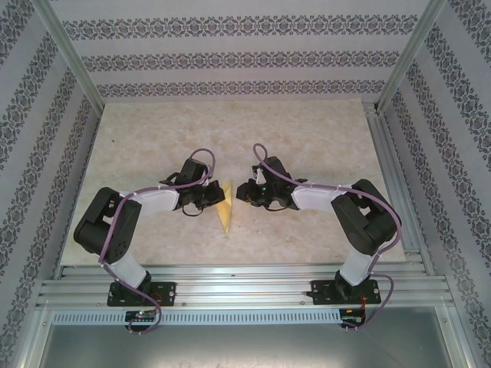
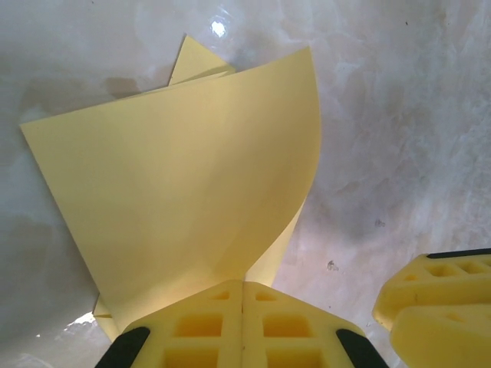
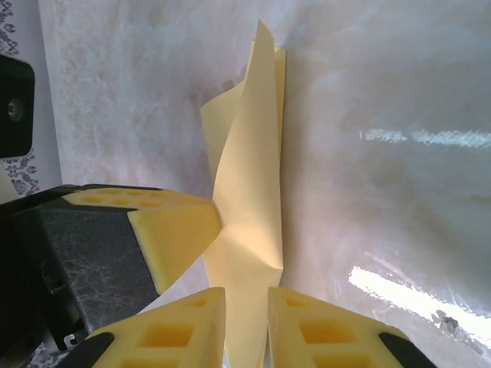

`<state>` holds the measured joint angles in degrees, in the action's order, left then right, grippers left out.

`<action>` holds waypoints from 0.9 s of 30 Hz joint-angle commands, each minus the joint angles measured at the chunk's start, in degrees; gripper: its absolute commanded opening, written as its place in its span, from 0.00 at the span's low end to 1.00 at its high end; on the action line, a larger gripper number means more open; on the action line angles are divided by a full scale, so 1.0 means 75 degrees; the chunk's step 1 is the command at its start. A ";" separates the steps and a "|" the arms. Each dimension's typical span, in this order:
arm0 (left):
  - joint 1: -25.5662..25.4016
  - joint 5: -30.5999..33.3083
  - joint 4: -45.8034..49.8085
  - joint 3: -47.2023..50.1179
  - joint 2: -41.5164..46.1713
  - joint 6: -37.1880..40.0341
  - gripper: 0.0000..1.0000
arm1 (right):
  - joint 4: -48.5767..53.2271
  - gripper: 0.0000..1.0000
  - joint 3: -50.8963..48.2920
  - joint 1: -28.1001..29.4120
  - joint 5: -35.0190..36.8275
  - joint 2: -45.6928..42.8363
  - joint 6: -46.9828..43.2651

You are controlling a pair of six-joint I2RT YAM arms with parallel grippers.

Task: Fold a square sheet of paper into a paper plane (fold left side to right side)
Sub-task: Fold the wing for the fifth time at the center of the table.

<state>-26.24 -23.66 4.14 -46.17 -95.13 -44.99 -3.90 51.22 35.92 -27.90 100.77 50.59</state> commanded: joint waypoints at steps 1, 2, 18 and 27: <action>0.0134 0.0133 0.0020 0.0182 0.0241 0.0201 0.00 | -0.0003 0.20 0.0385 -0.0090 -0.0135 0.0259 -0.0222; 0.0147 0.0150 -0.0012 0.0262 0.0257 0.0199 0.00 | 0.0039 0.20 0.0422 -0.0085 -0.0138 0.0285 -0.0240; 0.0322 0.0020 -0.0338 0.0745 0.0460 0.0238 0.00 | 0.0750 0.24 0.0497 -0.0024 0.0365 -0.0196 -0.1007; 0.0334 0.0021 -0.0486 0.0789 0.0368 0.0153 0.00 | 0.1077 0.17 0.1825 -0.0101 0.0169 0.0990 -0.1150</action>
<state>-24.38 -23.31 2.57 -40.86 -92.99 -44.58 3.46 62.92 35.14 -25.87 105.38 43.22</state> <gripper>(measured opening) 0.051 0.180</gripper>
